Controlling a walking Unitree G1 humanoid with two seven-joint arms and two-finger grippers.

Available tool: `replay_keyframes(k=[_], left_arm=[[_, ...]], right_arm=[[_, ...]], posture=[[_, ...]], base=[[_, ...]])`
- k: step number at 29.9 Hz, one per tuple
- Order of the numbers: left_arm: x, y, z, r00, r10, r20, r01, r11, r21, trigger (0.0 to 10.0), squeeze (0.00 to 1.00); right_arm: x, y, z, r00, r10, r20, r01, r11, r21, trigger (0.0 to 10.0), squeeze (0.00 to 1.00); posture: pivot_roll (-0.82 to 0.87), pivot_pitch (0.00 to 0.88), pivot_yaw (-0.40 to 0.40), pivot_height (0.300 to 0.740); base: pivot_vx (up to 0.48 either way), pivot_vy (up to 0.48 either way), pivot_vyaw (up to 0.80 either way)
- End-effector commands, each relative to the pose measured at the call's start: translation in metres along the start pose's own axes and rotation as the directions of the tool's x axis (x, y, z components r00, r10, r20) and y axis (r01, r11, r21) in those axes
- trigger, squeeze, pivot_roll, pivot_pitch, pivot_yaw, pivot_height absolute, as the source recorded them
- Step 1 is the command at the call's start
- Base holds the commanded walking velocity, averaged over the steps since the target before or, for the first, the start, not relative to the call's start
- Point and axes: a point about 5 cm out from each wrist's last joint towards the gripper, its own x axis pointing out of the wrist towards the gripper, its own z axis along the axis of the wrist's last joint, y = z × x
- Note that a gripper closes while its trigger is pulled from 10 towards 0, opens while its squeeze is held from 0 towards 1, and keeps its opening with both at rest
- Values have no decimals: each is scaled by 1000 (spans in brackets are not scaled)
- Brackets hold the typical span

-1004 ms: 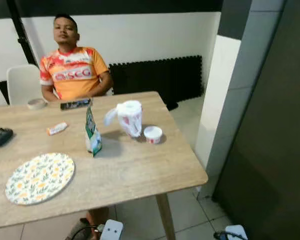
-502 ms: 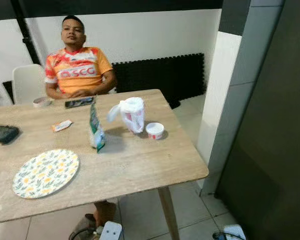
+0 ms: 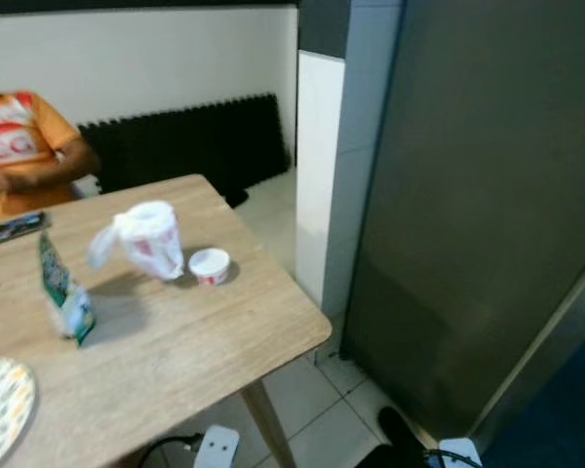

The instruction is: Restocking fridge

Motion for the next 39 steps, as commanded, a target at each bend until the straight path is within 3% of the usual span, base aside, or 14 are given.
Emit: replay_keyframes(k=[1,5,16,39], left_arm=[[-1,-4,-5,1000,-13,-12,13,1000,-7,10000,0],[-1,-5,-5,1000,-15,-10,15,1000,-7,10000,0],[-1,-6,-3,1000,-27,6,27,1000,-5,10000,0],[0,-7,0,1000,-25,15,25,999,-45,10000,0]], right_arm=[[-2,-7,-6,1000,-19,-22,19,1000,-4,10000,0],[-2,-8,-7,1000,-21,-21,21,1000,-6,10000,0],[-3,-7,-8,1000,-14,-19,14,1000,-20,10000,0],[-3,-11,-7,1000,-22,-11,21,999,-34,10000,0]], posture=[[-28,94,7,740],[-27,92,6,740],[-30,86,4,740],[-42,94,1,740]], base=[[0,0,-788],[0,0,-772],[0,0,0],[0,-480,0]])
